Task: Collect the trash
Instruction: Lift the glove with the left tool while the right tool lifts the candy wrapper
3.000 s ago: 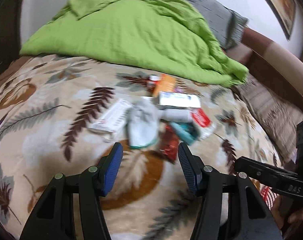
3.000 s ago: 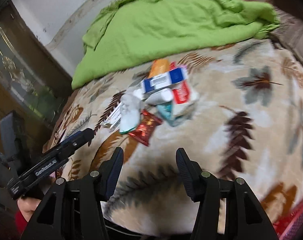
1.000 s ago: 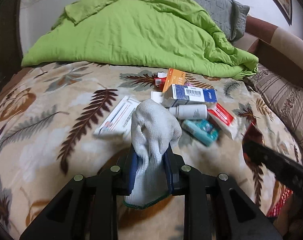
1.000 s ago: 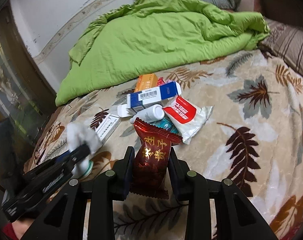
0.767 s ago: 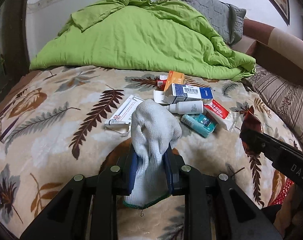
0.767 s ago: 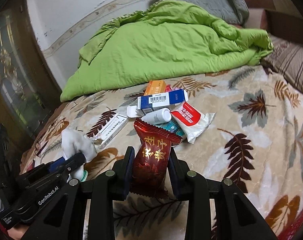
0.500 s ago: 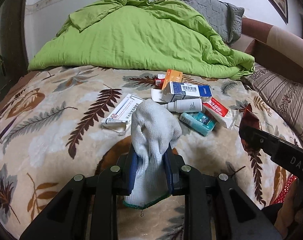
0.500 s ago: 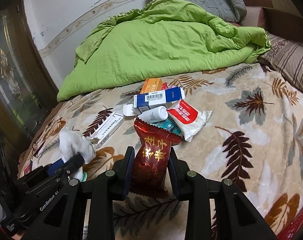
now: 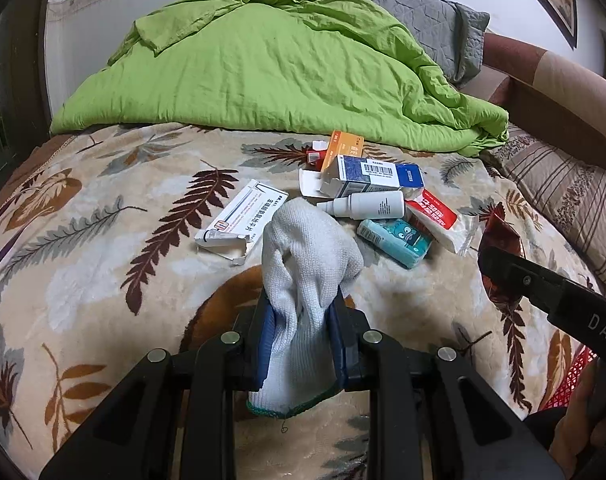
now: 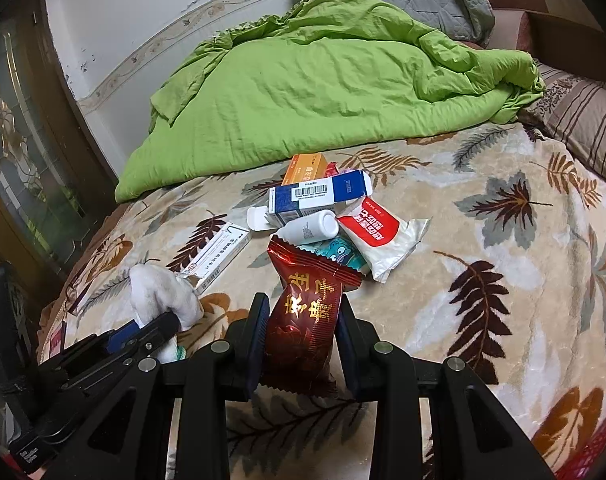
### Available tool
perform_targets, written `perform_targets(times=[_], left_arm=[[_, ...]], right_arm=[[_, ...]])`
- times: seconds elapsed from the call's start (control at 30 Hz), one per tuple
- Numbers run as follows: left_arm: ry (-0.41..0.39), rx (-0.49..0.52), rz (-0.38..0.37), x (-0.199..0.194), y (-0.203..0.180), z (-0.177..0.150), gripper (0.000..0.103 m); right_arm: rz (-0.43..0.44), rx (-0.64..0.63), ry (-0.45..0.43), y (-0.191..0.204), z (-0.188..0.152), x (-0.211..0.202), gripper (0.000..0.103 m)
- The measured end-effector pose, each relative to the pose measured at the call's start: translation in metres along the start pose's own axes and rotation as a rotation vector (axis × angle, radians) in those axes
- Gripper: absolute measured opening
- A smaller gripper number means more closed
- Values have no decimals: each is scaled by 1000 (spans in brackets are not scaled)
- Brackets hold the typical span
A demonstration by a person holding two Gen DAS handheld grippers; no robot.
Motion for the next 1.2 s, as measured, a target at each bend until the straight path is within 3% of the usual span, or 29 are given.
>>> perform_targets(times=[1.2], left_arm=[[1, -3, -4, 0, -1, -1, 24]], right_arm=[[4, 3, 1, 1, -1, 1, 35]])
Point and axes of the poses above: each gripper's, at about its wrist camera, not at the fingertips, and x roughly the way its jaws point, y to its left, z to its top, the point moved 6 cm from there along x, roughly the way its jaws point, and after that the axes turned 1 degree about y, right-handed, at the moved point
